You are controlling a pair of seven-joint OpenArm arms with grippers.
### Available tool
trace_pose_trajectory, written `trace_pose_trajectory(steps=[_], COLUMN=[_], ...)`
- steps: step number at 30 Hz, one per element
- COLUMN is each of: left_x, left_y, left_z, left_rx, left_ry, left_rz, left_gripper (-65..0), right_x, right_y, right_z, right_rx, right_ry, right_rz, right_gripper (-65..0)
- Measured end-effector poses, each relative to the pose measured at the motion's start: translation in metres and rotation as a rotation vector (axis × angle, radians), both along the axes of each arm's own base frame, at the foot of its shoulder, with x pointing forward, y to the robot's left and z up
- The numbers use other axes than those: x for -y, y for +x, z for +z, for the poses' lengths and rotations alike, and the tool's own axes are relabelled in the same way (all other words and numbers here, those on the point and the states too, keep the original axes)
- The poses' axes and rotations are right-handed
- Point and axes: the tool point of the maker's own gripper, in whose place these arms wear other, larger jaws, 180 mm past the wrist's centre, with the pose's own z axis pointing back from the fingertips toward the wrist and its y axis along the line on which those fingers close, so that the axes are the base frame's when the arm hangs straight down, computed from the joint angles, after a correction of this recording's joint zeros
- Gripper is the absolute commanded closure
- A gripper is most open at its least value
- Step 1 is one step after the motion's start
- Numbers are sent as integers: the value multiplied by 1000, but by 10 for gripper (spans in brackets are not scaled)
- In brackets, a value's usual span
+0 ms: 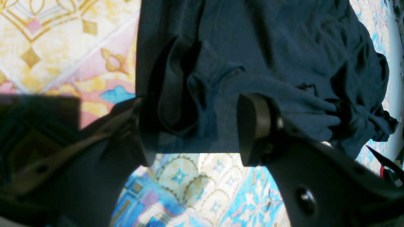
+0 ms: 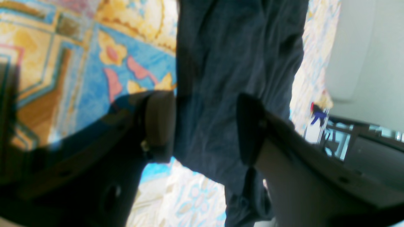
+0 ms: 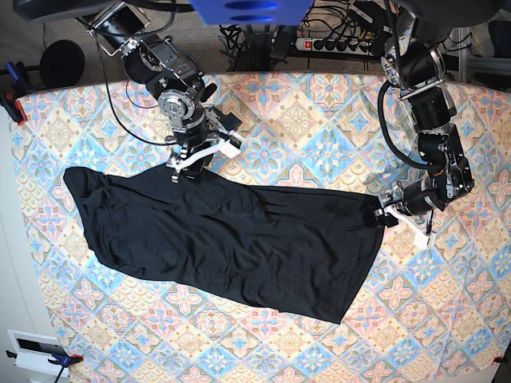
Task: Layout the t-shirt on the table in an organized manner, then fold the t-shirt properly
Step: 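Move the right gripper over the shirt's collar edge and grasp it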
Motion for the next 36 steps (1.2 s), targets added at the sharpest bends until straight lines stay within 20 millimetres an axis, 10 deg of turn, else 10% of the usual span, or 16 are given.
trace_pose_trajectory(steps=[36], left_x=[-5], left_y=[-1], left_z=[1], left_rx=[-2], left_ry=[7], left_rz=[4], left_gripper=[-364], right_x=[2], right_y=[-5], right_z=[-8], right_rx=[-54], right_ry=[-18], right_rz=[31], right_gripper=[-3])
